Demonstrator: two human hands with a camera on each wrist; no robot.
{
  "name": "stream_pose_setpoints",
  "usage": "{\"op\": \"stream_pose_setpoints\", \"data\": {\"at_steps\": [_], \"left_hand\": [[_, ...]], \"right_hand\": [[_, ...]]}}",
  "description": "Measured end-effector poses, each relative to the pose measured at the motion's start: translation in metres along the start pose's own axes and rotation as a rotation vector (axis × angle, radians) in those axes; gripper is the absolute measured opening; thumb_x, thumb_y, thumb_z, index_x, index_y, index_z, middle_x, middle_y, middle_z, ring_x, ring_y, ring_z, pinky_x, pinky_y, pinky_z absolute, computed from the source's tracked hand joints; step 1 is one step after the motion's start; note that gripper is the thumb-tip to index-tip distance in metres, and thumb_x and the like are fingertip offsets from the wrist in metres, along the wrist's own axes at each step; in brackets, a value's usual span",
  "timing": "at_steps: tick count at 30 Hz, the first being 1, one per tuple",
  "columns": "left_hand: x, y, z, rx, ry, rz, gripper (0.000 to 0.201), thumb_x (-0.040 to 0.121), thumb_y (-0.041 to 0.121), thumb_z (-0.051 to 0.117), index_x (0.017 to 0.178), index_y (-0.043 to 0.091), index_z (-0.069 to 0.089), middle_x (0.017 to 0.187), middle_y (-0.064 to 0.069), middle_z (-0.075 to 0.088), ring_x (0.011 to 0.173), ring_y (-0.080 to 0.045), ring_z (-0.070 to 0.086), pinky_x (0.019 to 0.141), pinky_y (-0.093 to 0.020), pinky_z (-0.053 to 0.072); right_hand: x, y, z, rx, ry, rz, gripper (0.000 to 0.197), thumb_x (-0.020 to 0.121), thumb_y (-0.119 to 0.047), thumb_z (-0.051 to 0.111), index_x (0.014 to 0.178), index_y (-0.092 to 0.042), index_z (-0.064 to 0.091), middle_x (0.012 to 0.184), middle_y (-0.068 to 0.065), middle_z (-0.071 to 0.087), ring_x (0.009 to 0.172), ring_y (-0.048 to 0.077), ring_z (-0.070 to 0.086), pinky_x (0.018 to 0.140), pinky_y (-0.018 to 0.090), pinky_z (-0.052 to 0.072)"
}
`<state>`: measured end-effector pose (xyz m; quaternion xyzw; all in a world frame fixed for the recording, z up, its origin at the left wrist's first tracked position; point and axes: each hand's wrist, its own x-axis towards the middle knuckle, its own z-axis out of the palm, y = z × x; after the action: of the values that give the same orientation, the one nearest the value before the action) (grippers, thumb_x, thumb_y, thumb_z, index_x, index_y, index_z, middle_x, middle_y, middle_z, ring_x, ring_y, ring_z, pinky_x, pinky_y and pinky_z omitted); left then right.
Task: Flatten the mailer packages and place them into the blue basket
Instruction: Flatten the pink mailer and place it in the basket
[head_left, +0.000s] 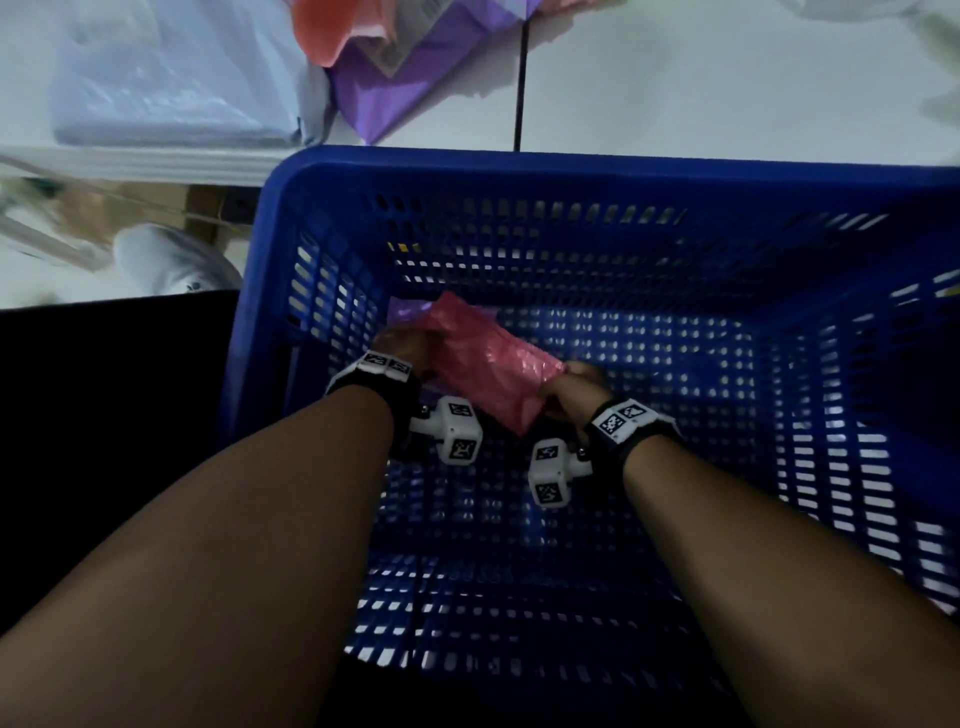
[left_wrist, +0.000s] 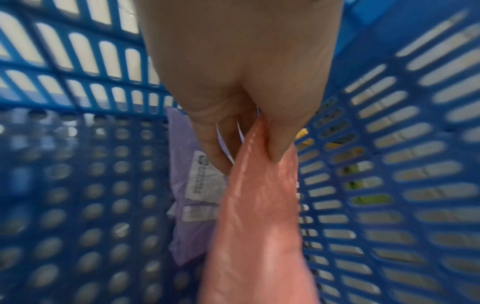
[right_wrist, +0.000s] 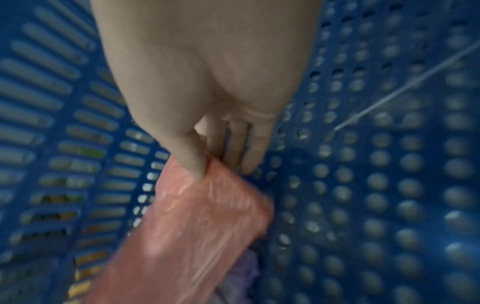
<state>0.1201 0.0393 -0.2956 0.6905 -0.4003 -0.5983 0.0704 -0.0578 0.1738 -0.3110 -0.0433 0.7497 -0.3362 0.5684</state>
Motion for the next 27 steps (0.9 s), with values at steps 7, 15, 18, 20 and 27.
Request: {"op": "stream_pose_setpoints", "data": {"at_steps": [7, 15, 18, 20, 27], "left_hand": [[0.014, -0.027, 0.006, -0.034, -0.046, -0.032, 0.027, 0.089, 0.016, 0.072, 0.112, 0.002, 0.07, 0.119, -0.016, 0.068, 0.097, -0.029, 0.066, 0.082, -0.039, 0.055], [0.034, -0.019, 0.056, 0.082, -0.055, 0.048, 0.033, 0.085, 0.021, 0.075, 0.115, 0.009, 0.07, 0.121, -0.016, 0.069, 0.094, -0.025, 0.067, 0.08, -0.035, 0.056], [0.033, -0.019, 0.062, 0.337, 0.218, 0.209, 0.05, 0.087, 0.031, 0.07, 0.127, 0.004, 0.06, 0.126, -0.016, 0.063, 0.116, -0.032, 0.06, 0.098, -0.038, 0.049], [0.031, -0.023, 0.064, 0.465, 0.275, 0.383, 0.043, 0.084, 0.029, 0.067, 0.116, 0.002, 0.065, 0.118, -0.02, 0.065, 0.109, -0.037, 0.062, 0.093, -0.041, 0.051], [0.03, -0.042, 0.089, 0.985, -0.072, 0.778, 0.027, 0.09, 0.019, 0.065, 0.113, 0.008, 0.073, 0.118, -0.015, 0.066, 0.106, -0.033, 0.063, 0.093, -0.037, 0.051]], "right_hand": [[0.042, 0.003, -0.009, 0.029, 0.301, -0.078, 0.025, 0.076, -0.008, 0.06, 0.096, -0.015, 0.074, 0.093, 0.007, 0.075, 0.087, 0.028, 0.071, 0.085, 0.044, 0.06], [0.051, -0.012, -0.045, 0.156, 0.467, -0.157, 0.032, 0.09, -0.01, 0.064, 0.122, -0.01, 0.065, 0.114, 0.013, 0.069, 0.099, 0.025, 0.065, 0.094, 0.039, 0.054], [0.054, -0.016, -0.057, 0.216, 0.518, -0.176, 0.044, 0.094, -0.016, 0.063, 0.137, -0.011, 0.052, 0.121, 0.002, 0.056, 0.106, 0.018, 0.056, 0.088, 0.027, 0.047], [0.049, -0.014, -0.055, 0.102, 0.602, -0.284, 0.04, 0.094, -0.009, 0.058, 0.134, -0.011, 0.052, 0.119, -0.001, 0.051, 0.103, 0.018, 0.054, 0.08, 0.023, 0.043], [0.044, 0.019, -0.023, -0.825, 0.22, -0.699, 0.055, 0.082, -0.001, 0.053, 0.135, -0.015, 0.055, 0.151, 0.01, 0.038, 0.138, 0.034, 0.036, 0.112, 0.045, 0.038]]}}
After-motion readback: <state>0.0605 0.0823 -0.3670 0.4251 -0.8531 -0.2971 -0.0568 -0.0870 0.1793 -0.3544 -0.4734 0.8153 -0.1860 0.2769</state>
